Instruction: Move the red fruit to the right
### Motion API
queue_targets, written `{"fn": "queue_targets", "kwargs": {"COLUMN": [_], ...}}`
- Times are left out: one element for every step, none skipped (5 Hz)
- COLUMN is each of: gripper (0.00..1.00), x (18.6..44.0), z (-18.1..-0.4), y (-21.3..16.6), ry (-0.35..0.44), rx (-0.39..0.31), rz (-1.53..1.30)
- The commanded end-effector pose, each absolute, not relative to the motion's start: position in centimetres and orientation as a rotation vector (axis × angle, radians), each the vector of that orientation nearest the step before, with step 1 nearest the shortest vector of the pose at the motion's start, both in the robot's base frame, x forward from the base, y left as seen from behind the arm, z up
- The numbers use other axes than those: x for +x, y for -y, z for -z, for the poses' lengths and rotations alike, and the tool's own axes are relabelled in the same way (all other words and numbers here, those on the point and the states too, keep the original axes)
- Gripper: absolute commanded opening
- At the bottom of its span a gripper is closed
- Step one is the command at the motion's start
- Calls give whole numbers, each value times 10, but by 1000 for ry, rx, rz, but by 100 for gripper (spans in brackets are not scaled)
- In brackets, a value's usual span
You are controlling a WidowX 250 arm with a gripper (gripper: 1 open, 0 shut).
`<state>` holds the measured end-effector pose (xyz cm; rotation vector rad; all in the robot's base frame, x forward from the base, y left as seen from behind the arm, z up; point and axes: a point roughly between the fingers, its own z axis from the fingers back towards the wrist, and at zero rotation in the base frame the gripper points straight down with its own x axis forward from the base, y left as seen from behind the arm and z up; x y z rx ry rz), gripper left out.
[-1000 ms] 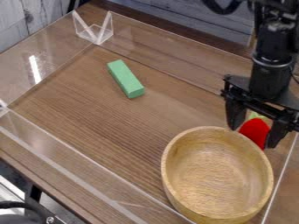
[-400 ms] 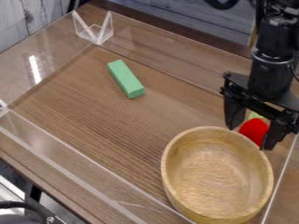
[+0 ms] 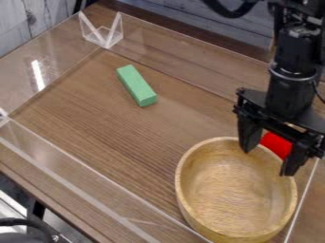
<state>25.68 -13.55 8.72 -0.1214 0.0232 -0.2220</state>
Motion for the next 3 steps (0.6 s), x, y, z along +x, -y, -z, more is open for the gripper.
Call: {"fn": "queue_targets", "kwargs": {"gripper": [100,100,100], "x": [256,254,260], "z": [-100,-93,-100], "y": [149,155,156], "ry": [41,44,55], "rx": [-138,-138,-126], "rz": [288,335,296]}}
